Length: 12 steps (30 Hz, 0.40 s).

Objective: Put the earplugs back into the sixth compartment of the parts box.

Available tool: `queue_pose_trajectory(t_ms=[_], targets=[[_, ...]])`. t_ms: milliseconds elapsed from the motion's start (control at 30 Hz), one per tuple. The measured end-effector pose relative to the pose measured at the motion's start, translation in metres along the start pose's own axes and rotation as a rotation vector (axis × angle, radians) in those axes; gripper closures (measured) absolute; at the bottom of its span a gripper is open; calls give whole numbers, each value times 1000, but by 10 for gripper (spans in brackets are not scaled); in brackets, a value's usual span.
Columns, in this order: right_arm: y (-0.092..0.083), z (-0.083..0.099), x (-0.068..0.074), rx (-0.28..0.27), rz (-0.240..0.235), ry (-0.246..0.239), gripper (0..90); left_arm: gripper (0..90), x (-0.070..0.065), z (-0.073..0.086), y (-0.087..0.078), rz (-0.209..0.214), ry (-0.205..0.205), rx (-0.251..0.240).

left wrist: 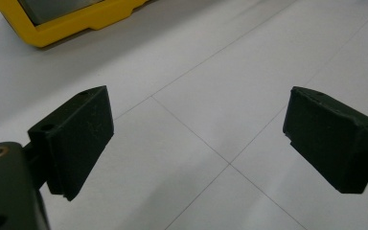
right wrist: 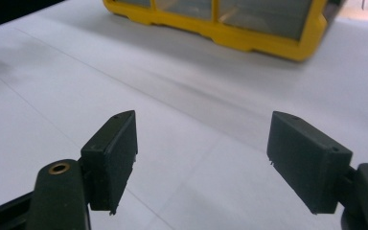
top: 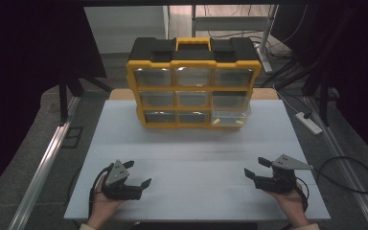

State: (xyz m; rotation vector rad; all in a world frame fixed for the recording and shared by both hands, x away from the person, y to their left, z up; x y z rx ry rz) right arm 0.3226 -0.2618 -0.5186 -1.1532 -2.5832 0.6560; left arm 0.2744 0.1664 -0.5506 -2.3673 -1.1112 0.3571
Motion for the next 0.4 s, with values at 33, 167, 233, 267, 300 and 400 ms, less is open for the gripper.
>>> queue_pose_trajectory(t_ms=[33, 167, 233, 267, 300, 400], targets=[[-1, 2, -2, 2, 6, -3, 256, 100, 0, 0, 0, -1, 0, 0], [-2, 5, -5, 2, 16, -8, 249, 100, 0, 0, 0, -1, 2, 2], [-2, 6, -6, 2, 14, -6, 249, 100, 0, 0, 0, 0, 3, 3], [-2, 6, -6, 1, 16, -7, 248, 100, 0, 0, 0, 0, 2, 3], [-2, 6, -7, 0, 21, -8, 246, 100, 0, 0, 0, 0, 2, 3], [0, 8, -7, 1, 20, -6, 244, 99, 0, 0, 0, -2, 3, 4]])
Point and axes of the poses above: each handheld gripper's, and its own axes: y roughly forward along the jaws, z roughly out of its underside, x roughly to its left, the point moved 6 cm from there along y, roughly forward along the jaws, and after that the axes turned 2 degrees about -y, right-handed, at the moved point
